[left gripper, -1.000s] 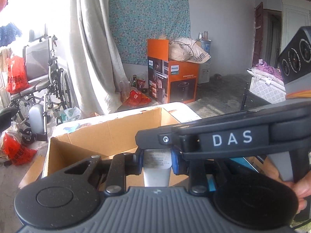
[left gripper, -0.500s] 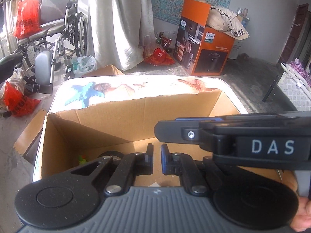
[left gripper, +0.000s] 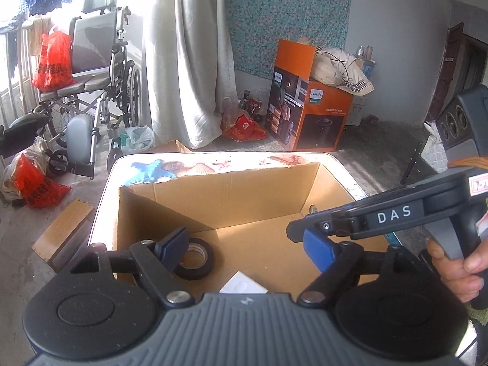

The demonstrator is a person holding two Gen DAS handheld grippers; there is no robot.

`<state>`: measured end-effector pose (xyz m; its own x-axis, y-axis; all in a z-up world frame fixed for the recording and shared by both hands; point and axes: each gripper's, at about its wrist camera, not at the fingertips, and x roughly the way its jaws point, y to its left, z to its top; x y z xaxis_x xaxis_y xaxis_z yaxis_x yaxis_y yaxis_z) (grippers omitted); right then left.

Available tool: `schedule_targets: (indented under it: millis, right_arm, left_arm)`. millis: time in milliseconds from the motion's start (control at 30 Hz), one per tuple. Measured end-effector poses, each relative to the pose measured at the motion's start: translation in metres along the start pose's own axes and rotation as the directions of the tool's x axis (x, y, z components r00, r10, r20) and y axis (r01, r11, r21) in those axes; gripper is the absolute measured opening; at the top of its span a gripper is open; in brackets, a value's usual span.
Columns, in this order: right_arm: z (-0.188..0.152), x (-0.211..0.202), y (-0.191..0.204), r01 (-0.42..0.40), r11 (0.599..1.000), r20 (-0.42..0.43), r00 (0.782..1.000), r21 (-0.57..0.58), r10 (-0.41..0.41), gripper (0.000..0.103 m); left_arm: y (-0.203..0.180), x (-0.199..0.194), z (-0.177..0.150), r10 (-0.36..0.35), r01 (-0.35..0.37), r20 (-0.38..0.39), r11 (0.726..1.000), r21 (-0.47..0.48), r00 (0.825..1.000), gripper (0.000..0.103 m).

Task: Organize rigid objects
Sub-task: 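Carry the white charger into the box and open the right tool, then grasp the green dropper bottle by its neck with the right tool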

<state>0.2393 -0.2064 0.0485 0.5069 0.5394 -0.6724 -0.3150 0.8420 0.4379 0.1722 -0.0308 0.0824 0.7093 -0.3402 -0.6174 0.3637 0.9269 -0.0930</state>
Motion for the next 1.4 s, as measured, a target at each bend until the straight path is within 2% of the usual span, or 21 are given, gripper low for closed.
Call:
schedule_targets:
  millis: [133, 267, 367, 500, 633, 700, 767, 933, 1033, 1067, 1167, 1233, 1400]
  right_arm:
    - [-0.018, -0.025, 0.015, -0.052, 0.999, 0.044, 0.998, -0.002, 0.052, 0.030]
    - [-0.050, -0.061, 0.030, -0.096, 0.995, 0.118, 0.988, -0.003, 0.096, 0.034]
    - [-0.078, -0.080, 0.042, -0.087, 0.996, 0.163, 0.982, -0.021, 0.089, 0.041]
    - [-0.117, -0.085, 0.055, -0.046, 0.998, 0.184, 0.982, -0.036, 0.052, 0.042]
    - [-0.146, -0.068, 0.066, 0.014, 0.999, 0.170, 0.985, -0.046, -0.006, 0.042]
    - [-0.155, -0.057, 0.071, 0.053, 0.997, 0.166, 0.985, -0.059, -0.043, 0.042]
    - [-0.160, -0.043, 0.075, 0.074, 0.995, 0.159, 0.985, -0.067, -0.063, 0.042]
    - [-0.156, -0.015, 0.080, 0.075, 0.994, 0.127, 0.990, -0.076, -0.065, 0.038]
    - [-0.151, 0.000, 0.082, 0.078, 0.993, 0.106, 0.992, -0.088, -0.069, 0.036]
    - [-0.150, 0.004, 0.083, 0.083, 0.992, 0.100, 0.992, -0.090, -0.074, 0.031]
    - [-0.150, 0.011, 0.082, 0.097, 0.991, 0.088, 0.992, -0.096, -0.088, 0.022]
    - [-0.151, 0.013, 0.081, 0.107, 0.989, 0.084, 0.992, -0.107, -0.098, 0.018]
    - [-0.151, 0.012, 0.077, 0.105, 0.988, 0.086, 0.992, -0.115, -0.095, 0.017]
  left_arm:
    - [0.003, -0.029, -0.019, 0.029, -0.029, 0.046, 1.000, 0.008, 0.999, 0.089]
    - [0.004, -0.054, -0.046, 0.009, -0.012, 0.078, 0.999, 0.034, 0.997, 0.094]
    - [0.003, -0.065, -0.074, -0.043, 0.042, 0.080, 0.999, 0.013, 0.996, 0.095]
    - [-0.006, -0.061, -0.111, -0.117, 0.117, 0.041, 0.993, -0.002, 0.992, 0.095]
    - [-0.018, -0.048, -0.138, -0.129, 0.129, 0.022, 0.991, 0.023, 0.991, 0.093]
    - [-0.025, -0.042, -0.144, -0.107, 0.105, 0.031, 0.993, 0.055, 0.994, 0.090]
    - [-0.031, -0.036, -0.147, -0.080, 0.075, 0.047, 0.993, 0.088, 0.996, 0.081]
    - [-0.039, -0.023, -0.144, -0.053, 0.041, 0.087, 0.989, 0.139, 0.995, 0.065]
    - [-0.040, -0.016, -0.142, -0.055, 0.042, 0.086, 0.988, 0.151, 0.995, 0.050]
    - [-0.042, -0.012, -0.139, -0.056, 0.043, 0.079, 0.987, 0.153, 0.995, 0.044]
    - [-0.043, -0.004, -0.139, -0.058, 0.048, 0.059, 0.987, 0.156, 0.997, 0.036]
    - [-0.042, 0.000, -0.140, -0.058, 0.049, 0.048, 0.987, 0.156, 0.997, 0.033]
    - [-0.042, 0.006, -0.142, -0.071, 0.064, 0.042, 0.987, 0.147, 0.997, 0.032]
